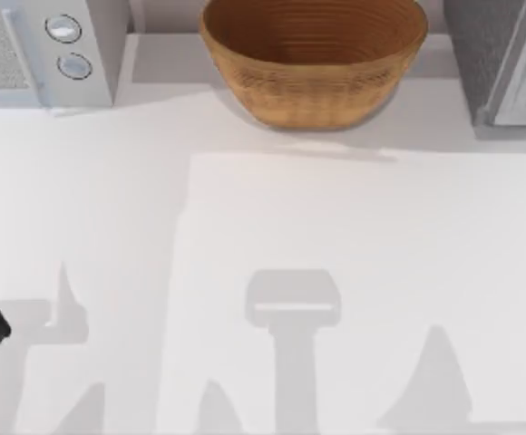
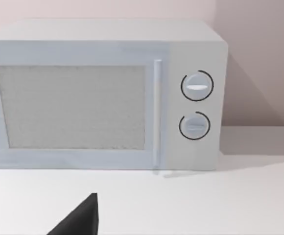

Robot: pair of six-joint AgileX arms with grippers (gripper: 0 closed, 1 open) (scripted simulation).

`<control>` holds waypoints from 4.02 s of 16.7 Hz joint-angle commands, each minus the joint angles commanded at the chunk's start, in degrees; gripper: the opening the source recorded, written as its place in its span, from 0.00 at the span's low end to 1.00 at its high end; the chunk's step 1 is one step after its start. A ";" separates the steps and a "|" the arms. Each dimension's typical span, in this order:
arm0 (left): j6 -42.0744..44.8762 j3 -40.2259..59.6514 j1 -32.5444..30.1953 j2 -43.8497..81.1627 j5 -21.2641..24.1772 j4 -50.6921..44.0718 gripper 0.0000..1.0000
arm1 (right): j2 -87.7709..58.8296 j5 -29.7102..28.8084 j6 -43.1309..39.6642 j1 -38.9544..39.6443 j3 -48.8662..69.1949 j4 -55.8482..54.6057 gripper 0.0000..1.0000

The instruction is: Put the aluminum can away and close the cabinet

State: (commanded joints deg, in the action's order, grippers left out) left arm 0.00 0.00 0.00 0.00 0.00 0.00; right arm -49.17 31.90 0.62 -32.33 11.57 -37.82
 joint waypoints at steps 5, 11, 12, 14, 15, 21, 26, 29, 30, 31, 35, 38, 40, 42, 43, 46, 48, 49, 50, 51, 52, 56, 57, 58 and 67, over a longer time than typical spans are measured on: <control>0.00 0.00 0.00 0.00 0.00 0.00 1.00 | -20.31 13.28 0.38 -13.44 4.78 -15.73 1.00; 0.00 0.00 0.00 0.00 0.00 0.00 1.00 | -36.64 23.93 0.65 -24.25 8.69 -28.43 1.00; 0.00 0.00 0.00 0.00 0.00 0.00 1.00 | -38.06 24.89 0.67 -25.23 9.05 -29.59 1.00; 0.00 0.00 0.00 0.00 0.00 0.00 1.00 | -39.60 25.95 0.69 -26.31 9.45 -30.87 1.00; 0.00 0.00 0.00 0.00 0.00 0.00 1.00 | -39.73 26.04 0.69 -26.40 9.49 -30.98 1.00; 0.00 0.00 0.00 0.00 0.00 0.00 1.00 | -39.49 25.93 0.67 -26.16 9.78 -30.25 1.00; 0.00 0.00 0.00 0.00 0.00 0.00 1.00 | -38.03 26.09 0.67 -26.30 19.43 -19.13 1.00; 0.00 0.00 0.00 0.00 0.00 0.00 1.00 | -36.51 26.27 0.67 -26.45 29.47 -7.56 1.00; 0.00 0.00 0.00 0.00 0.00 0.00 1.00 | -35.94 26.33 0.67 -26.51 33.28 -3.18 1.00; 0.00 0.00 0.00 0.00 0.00 0.00 1.00 | -35.34 26.40 0.67 -26.57 37.25 1.39 1.00; 0.00 0.00 0.00 0.00 0.00 0.00 1.00 | -32.81 26.68 0.67 -26.81 53.86 20.50 1.00; 0.00 0.00 0.00 0.00 0.00 0.00 1.00 | -30.98 26.88 0.67 -26.98 65.93 34.40 1.00; 0.00 0.00 0.00 0.00 0.00 0.00 1.00 | -29.88 27.00 0.67 -27.09 73.15 42.72 1.00; 0.00 0.00 0.00 0.00 0.00 0.00 1.00 | -28.94 27.11 0.66 -27.17 79.33 49.84 1.00; 0.00 0.00 0.00 0.00 0.00 0.00 1.00 | -28.54 27.15 0.66 -27.21 81.92 52.83 1.00; 0.00 0.00 0.00 0.00 0.00 0.00 1.00 | -27.74 27.24 0.66 -27.29 87.19 58.91 1.00; 0.00 0.00 0.00 0.00 0.00 0.00 1.00 | -27.58 27.26 0.66 -27.30 88.26 60.14 1.00; 0.00 0.00 0.00 0.00 0.00 0.00 1.00 | -27.58 27.26 0.66 -27.30 88.26 60.14 1.00; 0.00 0.00 0.00 0.00 0.00 0.00 1.00 | -27.58 27.26 0.66 -27.30 88.26 60.14 1.00; 0.00 0.00 0.00 0.00 0.00 0.00 1.00 | -27.58 27.26 0.66 -27.30 88.26 60.14 1.00; 0.00 0.00 0.00 0.00 0.00 0.00 1.00 | -27.72 27.28 0.67 -27.03 88.27 59.97 1.00; 0.00 0.00 0.00 0.00 0.00 0.00 1.00 | -27.60 23.69 0.67 -23.44 88.21 60.09 1.00; 0.00 0.00 0.00 0.00 0.00 0.00 1.00 | -27.53 21.42 0.67 -21.17 88.17 60.16 1.00; 0.00 0.00 0.00 0.00 0.00 0.00 1.00 | -27.44 18.69 0.67 -18.43 88.12 60.25 1.00; 0.00 0.00 0.00 0.00 0.00 0.00 1.00 | -26.27 -18.47 0.67 18.74 87.54 61.56 1.00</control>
State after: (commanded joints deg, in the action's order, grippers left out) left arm 0.00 0.00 0.00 0.00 0.00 0.00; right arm -75.44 13.43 1.28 -13.59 99.12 23.74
